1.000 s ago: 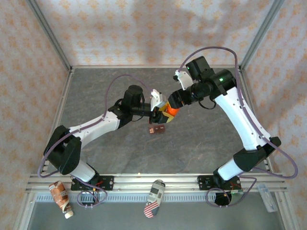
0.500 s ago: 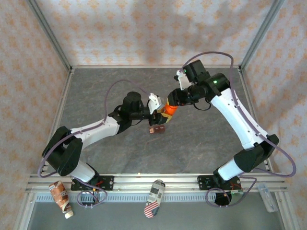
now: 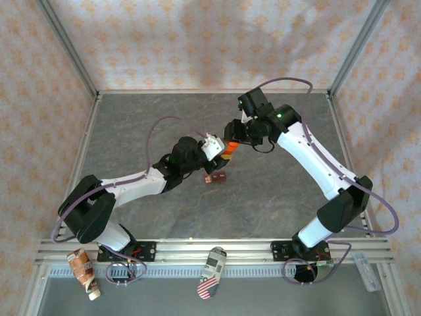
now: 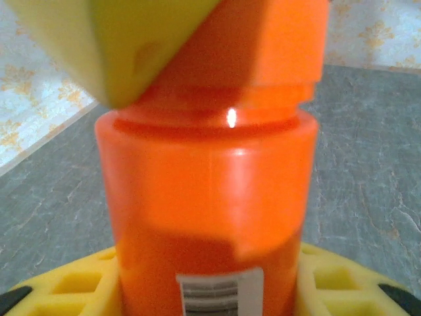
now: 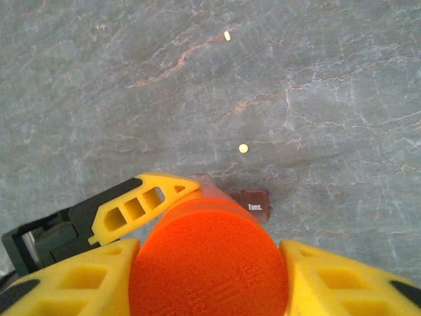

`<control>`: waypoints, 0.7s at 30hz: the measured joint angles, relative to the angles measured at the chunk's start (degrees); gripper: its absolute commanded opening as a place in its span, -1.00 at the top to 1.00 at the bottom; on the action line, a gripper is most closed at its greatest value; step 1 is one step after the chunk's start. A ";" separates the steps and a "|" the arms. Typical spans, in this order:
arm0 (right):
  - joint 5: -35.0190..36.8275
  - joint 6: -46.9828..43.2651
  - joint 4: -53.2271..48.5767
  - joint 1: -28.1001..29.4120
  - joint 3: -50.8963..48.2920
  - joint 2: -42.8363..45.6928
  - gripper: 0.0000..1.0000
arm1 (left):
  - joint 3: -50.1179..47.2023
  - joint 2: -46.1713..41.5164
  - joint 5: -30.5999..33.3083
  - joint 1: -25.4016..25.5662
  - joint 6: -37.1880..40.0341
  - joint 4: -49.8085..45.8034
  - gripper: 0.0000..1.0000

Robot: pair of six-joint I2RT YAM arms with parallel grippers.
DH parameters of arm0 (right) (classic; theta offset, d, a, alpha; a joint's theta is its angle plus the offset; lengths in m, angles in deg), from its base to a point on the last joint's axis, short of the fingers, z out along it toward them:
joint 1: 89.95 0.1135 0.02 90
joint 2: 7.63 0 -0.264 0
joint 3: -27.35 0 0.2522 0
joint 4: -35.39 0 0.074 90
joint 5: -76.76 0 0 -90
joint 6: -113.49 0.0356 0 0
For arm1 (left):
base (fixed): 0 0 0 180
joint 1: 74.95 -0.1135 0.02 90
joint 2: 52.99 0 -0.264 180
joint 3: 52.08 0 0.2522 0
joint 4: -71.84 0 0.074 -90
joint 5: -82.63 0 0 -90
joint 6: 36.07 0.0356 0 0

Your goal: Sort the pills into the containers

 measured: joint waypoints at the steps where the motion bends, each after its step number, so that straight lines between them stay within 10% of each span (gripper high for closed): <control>1: 0.66 0.00 -0.07 -0.17 0.85 -0.26 -0.41 | 0.15 0.00 -0.07 0.00 -0.09 0.85 1.00; 9: -1.38 -2.99 -1.40 -3.52 6.03 3.19 -0.82 | 2.16 -0.02 -7.63 -2.95 -3.56 6.73 1.00; 21: -11.39 -22.23 -8.28 -6.71 13.35 9.86 -0.67 | 8.68 -0.02 -29.81 -7.08 -9.97 0.94 1.00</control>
